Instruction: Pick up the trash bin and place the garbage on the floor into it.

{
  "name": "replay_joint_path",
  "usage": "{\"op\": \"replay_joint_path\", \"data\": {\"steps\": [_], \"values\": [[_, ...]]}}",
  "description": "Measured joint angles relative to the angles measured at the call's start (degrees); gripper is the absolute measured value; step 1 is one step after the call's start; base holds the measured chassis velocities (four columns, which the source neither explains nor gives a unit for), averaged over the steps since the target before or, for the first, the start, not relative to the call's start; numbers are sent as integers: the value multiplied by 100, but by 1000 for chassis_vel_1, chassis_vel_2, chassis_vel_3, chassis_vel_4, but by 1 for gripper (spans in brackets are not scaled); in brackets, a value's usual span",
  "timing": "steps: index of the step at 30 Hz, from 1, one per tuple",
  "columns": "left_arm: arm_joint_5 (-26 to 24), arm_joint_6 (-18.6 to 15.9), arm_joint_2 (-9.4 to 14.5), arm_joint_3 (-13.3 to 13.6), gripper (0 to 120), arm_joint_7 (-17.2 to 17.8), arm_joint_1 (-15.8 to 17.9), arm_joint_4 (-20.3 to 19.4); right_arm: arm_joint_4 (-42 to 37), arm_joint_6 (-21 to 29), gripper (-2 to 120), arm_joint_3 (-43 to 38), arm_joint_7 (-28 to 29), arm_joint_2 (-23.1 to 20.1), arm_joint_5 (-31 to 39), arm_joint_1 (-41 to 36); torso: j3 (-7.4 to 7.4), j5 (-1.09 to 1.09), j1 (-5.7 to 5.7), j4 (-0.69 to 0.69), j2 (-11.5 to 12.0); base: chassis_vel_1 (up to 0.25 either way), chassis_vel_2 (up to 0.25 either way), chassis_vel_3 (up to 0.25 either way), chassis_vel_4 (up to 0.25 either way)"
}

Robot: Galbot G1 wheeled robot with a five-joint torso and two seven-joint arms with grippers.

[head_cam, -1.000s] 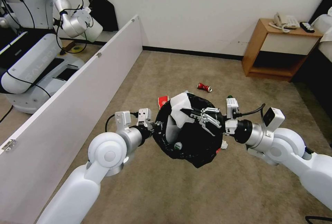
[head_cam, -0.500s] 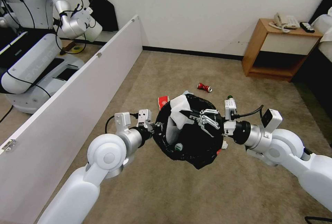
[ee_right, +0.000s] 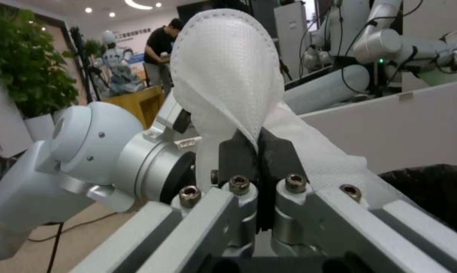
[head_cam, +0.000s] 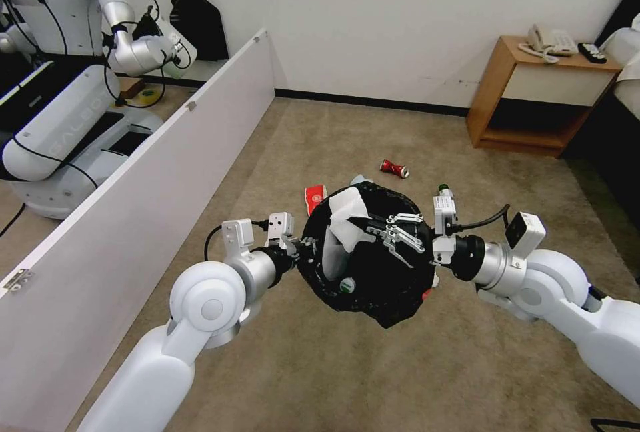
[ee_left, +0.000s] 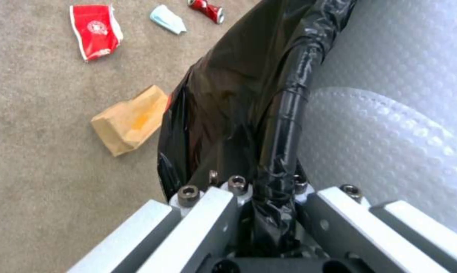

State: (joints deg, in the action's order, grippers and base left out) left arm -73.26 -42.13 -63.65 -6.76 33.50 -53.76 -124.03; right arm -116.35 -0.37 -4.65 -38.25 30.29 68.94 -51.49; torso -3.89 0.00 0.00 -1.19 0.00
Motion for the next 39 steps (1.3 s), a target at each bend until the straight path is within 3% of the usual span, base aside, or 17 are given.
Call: {"op": "replay_joint_path", "data": {"steps": [5, 7, 11, 13, 17, 22, 28, 39], "values": [[18, 0, 4, -23, 0, 0, -49, -26, -10, 0, 10, 1, 2, 13, -48, -22, 0, 0, 0, 0, 0, 0, 0, 0, 0], [25, 0, 0, -37, 0, -1, -64, -36, -16, 0, 23, -1, 2, 11, -67, -40, 0, 0, 0, 0, 0, 0, 0, 0, 0], [30, 0, -8, -43, 0, -3, -70, -39, -26, 0, 33, -14, 2, 2, -69, -45, 0, 0, 0, 0, -1, 0, 0, 0, 0], [35, 0, -15, -46, 0, -4, -72, -48, -43, 0, 44, -41, 7, -5, -69, -59, 0, 0, 0, 0, -1, 0, 0, 0, 0], [36, 0, -16, -51, 0, -4, -76, -61, -48, 0, 54, -69, 8, -13, -73, -84, 0, 0, 0, 0, -1, 0, 0, 0, 0], [35, 0, -12, -62, 0, -6, -91, -82, -78, 0, 78, -137, 8, -47, -75, -138, 0, 0, 0, 0, -1, 0, 0, 0, 0], [37, 0, -2, -71, 0, -10, -114, -102, -103, 0, 97, -212, 8, -71, -74, -195, 0, 0, 0, 0, -1, 0, 0, 0, 0], [43, 0, 29, -81, 0, -17, -161, -153, -196, 1, 100, -468, 8, -146, -55, -375, 0, 0, 0, 0, -1, 0, 0, 0, 0]]}}
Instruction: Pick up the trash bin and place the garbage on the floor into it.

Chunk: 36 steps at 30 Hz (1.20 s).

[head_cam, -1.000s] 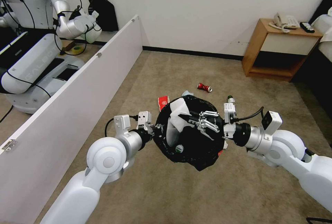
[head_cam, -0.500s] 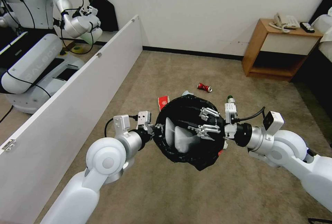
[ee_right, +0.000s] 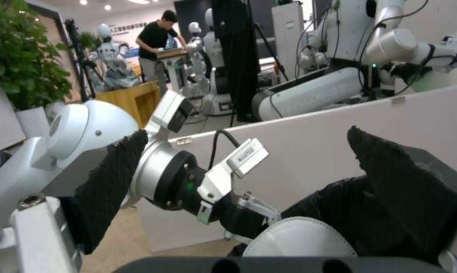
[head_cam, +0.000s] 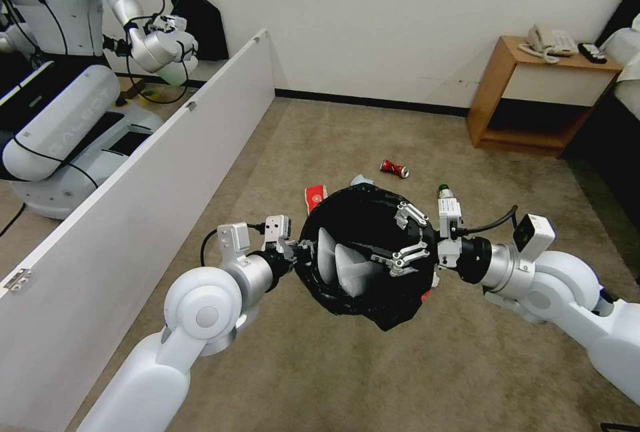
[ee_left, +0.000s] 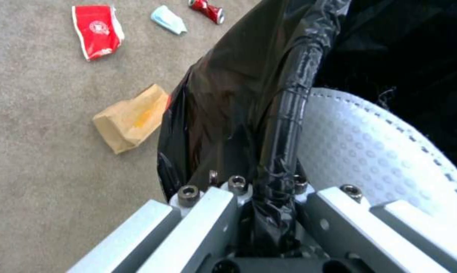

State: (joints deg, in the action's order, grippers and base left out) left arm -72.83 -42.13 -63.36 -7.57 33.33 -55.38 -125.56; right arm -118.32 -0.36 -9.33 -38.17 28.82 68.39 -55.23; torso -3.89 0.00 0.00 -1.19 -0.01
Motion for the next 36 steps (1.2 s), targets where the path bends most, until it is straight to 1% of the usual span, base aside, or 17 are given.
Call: {"op": "replay_joint_path", "data": {"steps": [7, 9, 11, 12, 14, 15, 16, 17, 19, 23, 24, 29, 31, 32, 34, 35, 36], "values": [[37, 0, 29, -27, 0, -6, -84, -38, -66, -22, 100, -196, 23, -56, 28, -98, 0, 0, 0, 0, 0, 0, 0, 0, 0], [74, 0, 33, -42, 0, -22, -134, -53, -97, -48, 100, -227, 32, -86, 39, -113, 0, 0, 0, -1, 0, 0, 0, 0, 0], [182, 0, 44, -100, 0, -97, -294, -99, -154, -93, 100, -275, 42, -151, 80, -119, 0, 0, 0, -1, 0, 0, 0, 0, 0], [182, 0, 44, -100, 0, -97, -294, -99, -154, -93, 100, -275, 42, -151, 80, -119, 0, 0, 0, -1, 0, 0, 0, 0, 0], [338, 0, 52, -245, 0, -186, -576, -202, -188, -127, 100, -307, 52, -203, 164, -70, 0, 0, 0, 0, 0, 0, 0, 0, 0], [338, 0, 52, -245, 0, -186, -576, -202, -188, -127, 100, -307, 52, -203, 164, -70, 0, 0, 0, 0, 0, 0, 0, 0, 0], [444, 0, 57, -334, 0, -246, -734, -256, -196, -146, 100, -325, 67, -240, 227, -30, 0, 0, 0, 1, 0, 0, 0, 0, 0], [444, 0, 57, -334, 0, -246, -734, -256, -196, -146, 100, -325, 67, -240, 227, -30, 0, 0, 0, 1, 0, 0, 0, 0, 0], [587, 0, 56, -459, 0, -318, -948, -332, -200, -177, 100, -355, 85, -274, 278, 10, 0, 0, 0, 0, 0, 0, 0, 0, 0], [674, 0, 45, -571, 0, -355, -1105, -399, -203, -205, 100, -400, 121, -290, 324, 34, 0, 0, 0, 0, 0, 0, 0, 0, 0], [748, 0, 35, -681, 0, -375, -1225, -450, -205, -232, 100, -444, 152, -296, 355, 41, 0, 0, 0, 0, 0, 0, 0, 0, 0], [837, 0, 13, -847, 0, -396, -1361, -516, -194, -284, 100, -521, 215, -288, 383, 46, 0, 0, 0, 0, 1, 0, 0, 0, 0], [1037, 0, 1, -1108, 0, -470, -1600, -581, -149, -342, 100, -639, 338, -212, 405, 46, -1, 1, 0, -2, 1, 0, 0, 0, 0], [1037, 0, 1, -1108, 0, -470, -1600, -581, -149, -342, 100, -639, 338, -212, 405, 46, -1, 1, 0, -2, 1, 0, 0, 0, 0], [1195, 0, -6, -1295, 0, -546, -1814, -644, -79, -370, 100, -651, 377, -149, 402, 56, -1, 0, 0, -1, 1, 0, 0, 0, 0], [1195, 0, -6, -1295, 0, -546, -1814, -644, -79, -370, 100, -651, 377, -149, 402, 56, -1, 0, 0, -1, 1, 0, 0, 0, 0], [1298, 3, -21, -1487, 0, -592, -2005, -701, -15, -395, 100, -685, 396, -105, 378, 31, -1, 0, 0, 2, 1, 0, 0, 0, 0]]}}
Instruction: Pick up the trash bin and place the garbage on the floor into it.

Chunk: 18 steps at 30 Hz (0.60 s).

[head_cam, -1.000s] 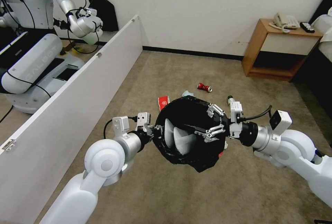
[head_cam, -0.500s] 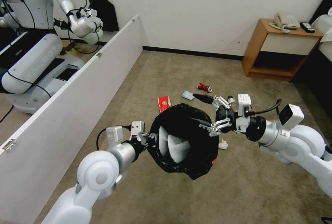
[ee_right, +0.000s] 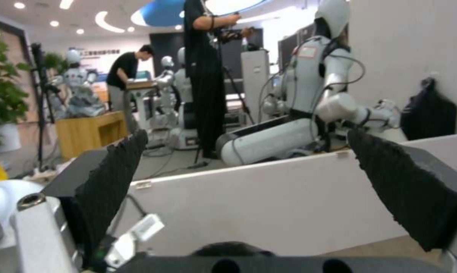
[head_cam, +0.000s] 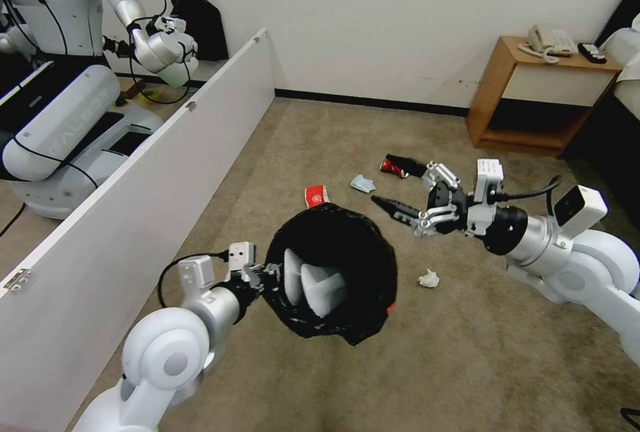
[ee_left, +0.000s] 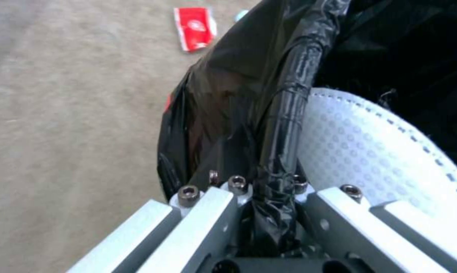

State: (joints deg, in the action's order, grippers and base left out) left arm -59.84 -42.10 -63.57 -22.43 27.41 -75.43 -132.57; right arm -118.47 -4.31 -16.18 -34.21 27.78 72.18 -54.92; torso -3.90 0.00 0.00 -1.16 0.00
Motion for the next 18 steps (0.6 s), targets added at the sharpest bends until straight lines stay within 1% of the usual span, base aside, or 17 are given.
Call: {"op": "replay_joint_path", "data": {"steps": [1, 2, 4, 5, 6, 7, 10, 13, 15, 16, 18], "values": [[37, 8, -6, -100, 0, -18, -81, -28, 42, -35, 100, -30, 16, 20, -44, -37, 0, 1, 0, -1, 0, 0, 0, 0, 0], [37, 8, -6, -100, 0, -18, -81, -28, 42, -35, 100, -30, 16, 20, -44, -37, 0, 1, 0, -1, 0, 0, 0, 0, 0], [92, 34, -9, -337, 0, -55, -220, -81, 169, -143, 100, -111, 192, 103, -265, -179, 0, 0, 0, -3, 0, 0, 0, 0, 0], [92, 34, -9, -337, 0, -55, -220, -81, 169, -143, 100, -111, 192, 103, -265, -179, 0, 0, 0, -3, 0, 0, 0, 0, 0], [94, 46, -2, -457, 0, -61, -254, -90, 226, -167, 100, -189, 337, 154, -377, -280, 0, 0, 0, -3, 0, 0, 0, 0, 0], [94, 46, -2, -457, 0, -61, -254, -90, 226, -167, 100, -189, 337, 154, -377, -280, 0, 0, 0, -3, 0, 0, 0, 0, 0], [90, 66, 27, -741, 0, -69, -308, -94, 462, -217, 100, -524, 607, 353, -694, -635, 0, 0, 0, -4, 0, 0, 0, 0, 0], [89, 71, 20, -820, 0, -72, -336, -95, 539, -249, 100, -625, 686, 433, -869, -799, 0, -1, 0, -3, 0, 0, 0, 0, 0], [116, 73, -5, -973, 0, -92, -418, -104, 656, -328, 100, -776, 809, 595, -1197, -1126, 1, 1, 0, -4, 0, 0, 0, 0, 0], [116, 73, -5, -973, 0, -92, -418, -104, 656, -328, 100, -776, 809, 595, -1197, -1126, 1, 1, 0, -4, 0, 0, 0, 0, 0], [191, 75, -53, -1195, 0, -142, -583, -139, 769, -425, 100, -863, 970, 911, -1559, -1572, 1, -2, 0, -4, 0, 0, 0, 0, 0]]}}
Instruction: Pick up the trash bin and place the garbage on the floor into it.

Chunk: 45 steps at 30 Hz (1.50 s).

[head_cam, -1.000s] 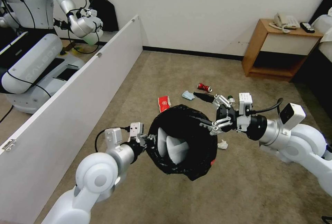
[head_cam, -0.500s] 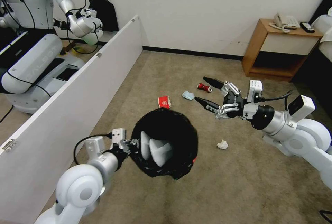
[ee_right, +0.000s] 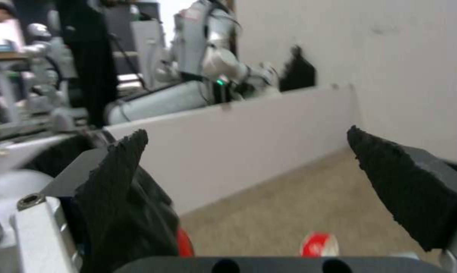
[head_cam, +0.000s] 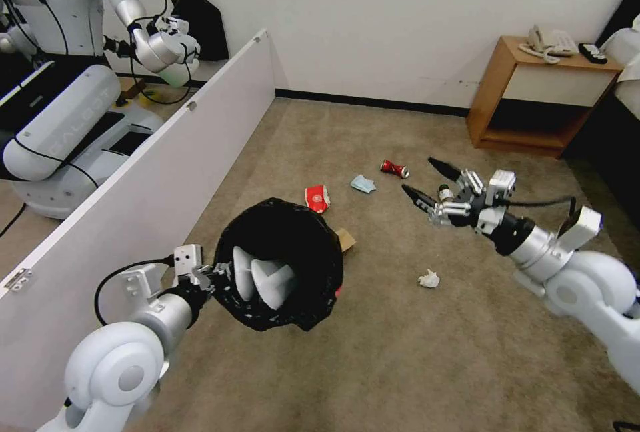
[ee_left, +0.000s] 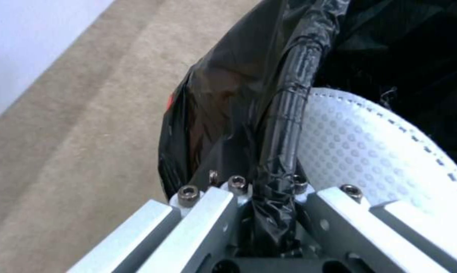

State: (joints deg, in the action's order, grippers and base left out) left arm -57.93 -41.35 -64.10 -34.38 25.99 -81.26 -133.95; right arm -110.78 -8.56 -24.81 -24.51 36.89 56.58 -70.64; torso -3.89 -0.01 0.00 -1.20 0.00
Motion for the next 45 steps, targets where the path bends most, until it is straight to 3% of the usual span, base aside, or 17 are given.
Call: {"op": "replay_joint_path", "data": {"steps": [9, 15, 32, 45], "values": [[203, 40, -141, -303, 0, -134, -314, -95, 140, -91, 100, 0, 153, 658, -516, -367, 0, 2, 0, 1, 0, 0, 0, 0, 0], [228, 41, -197, -405, 0, -138, -380, -155, 46, -98, 100, 65, 271, 785, -705, -401, 0, 2, 0, 1, 0, 0, 0, 0, 0], [315, 44, -129, -475, 0, -197, -482, -248, -31, -296, 100, -478, 463, 1086, -1270, -997, 0, 1, 0, 1, 0, 0, 0, 0, 0], [315, 48, -104, -340, 0, -205, -358, -243, 0, -317, 100, -800, 605, 1204, -1574, -1231, 0, 1, 0, 1, 0, 0, 0, 0, 0]]}}
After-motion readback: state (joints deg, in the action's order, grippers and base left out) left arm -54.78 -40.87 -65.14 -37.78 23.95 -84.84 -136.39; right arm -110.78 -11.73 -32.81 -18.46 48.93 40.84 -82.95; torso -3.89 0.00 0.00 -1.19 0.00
